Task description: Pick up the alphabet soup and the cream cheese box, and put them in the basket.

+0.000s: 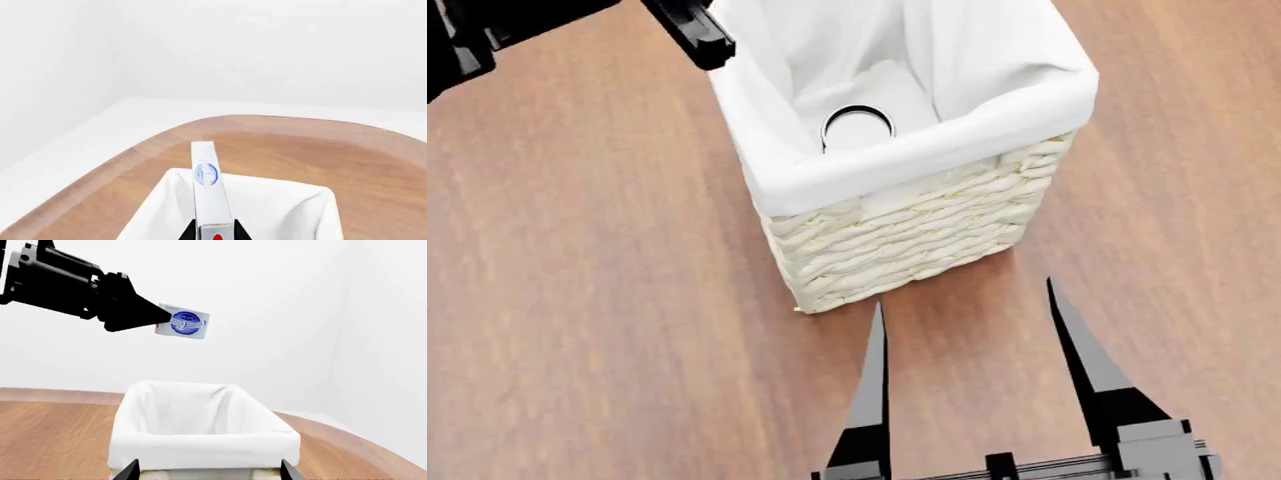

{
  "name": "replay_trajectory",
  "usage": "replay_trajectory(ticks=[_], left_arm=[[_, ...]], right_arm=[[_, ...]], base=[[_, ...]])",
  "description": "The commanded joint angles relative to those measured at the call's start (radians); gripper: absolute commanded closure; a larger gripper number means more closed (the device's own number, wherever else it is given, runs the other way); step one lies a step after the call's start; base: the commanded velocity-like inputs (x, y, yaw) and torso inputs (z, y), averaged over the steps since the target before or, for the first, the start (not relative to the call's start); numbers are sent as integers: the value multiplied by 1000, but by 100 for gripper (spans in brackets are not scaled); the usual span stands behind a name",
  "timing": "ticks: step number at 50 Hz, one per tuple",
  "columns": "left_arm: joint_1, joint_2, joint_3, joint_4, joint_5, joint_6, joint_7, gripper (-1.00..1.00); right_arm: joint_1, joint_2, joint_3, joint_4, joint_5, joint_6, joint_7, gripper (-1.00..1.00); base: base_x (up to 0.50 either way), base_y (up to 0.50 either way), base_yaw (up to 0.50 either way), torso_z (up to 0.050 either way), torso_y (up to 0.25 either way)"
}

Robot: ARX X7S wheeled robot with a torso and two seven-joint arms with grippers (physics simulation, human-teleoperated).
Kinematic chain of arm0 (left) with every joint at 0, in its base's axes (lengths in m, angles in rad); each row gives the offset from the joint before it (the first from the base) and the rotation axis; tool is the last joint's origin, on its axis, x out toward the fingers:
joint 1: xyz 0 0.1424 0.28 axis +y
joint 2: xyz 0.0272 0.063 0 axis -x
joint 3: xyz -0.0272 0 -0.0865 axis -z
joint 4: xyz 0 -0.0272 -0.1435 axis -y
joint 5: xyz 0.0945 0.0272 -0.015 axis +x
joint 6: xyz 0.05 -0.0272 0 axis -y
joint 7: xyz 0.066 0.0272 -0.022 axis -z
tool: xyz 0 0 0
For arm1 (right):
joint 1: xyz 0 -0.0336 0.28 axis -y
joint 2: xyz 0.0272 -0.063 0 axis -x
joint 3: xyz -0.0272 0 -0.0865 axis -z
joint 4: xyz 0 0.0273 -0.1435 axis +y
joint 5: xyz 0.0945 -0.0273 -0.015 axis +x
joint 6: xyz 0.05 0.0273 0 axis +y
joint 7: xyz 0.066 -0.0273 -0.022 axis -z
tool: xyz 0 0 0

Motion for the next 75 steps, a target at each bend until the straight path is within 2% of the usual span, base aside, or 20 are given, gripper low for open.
replay_trajectory(ticks=[1,12,27,36,62,63,75], left_arm=[[-85,59,37,-220,-36,-65,121,100],[-75,102,51,-356,-37,-55,161,100],[-41,93,73,-333,-50,-90,175,100],[-42,103,88,-381,-36,-78,183,100],[-41,92,58,-342,-63,-82,145,100],[-46,96,53,-354,-63,-82,138,-100],[-37,90,48,-345,-74,-83,137,-100]], right_arm=[[-12,-3,7,6,-1,-3,-7,-100],[-25,-3,17,21,5,-15,-13,-100],[-37,-4,28,19,4,-13,-18,-100],[-43,-2,36,21,5,-18,-23,-100],[-58,-1,53,12,2,-5,-31,-100],[-59,-3,53,12,1,-3,-31,-100],[-69,-4,59,12,-2,1,-34,-100]], base=[[0,0,0,0,0],[0,0,0,0,1],[0,0,0,1,1],[0,0,0,0,0],[0,0,0,0,1],[0,0,0,0,0],[0,0,0,0,0]])
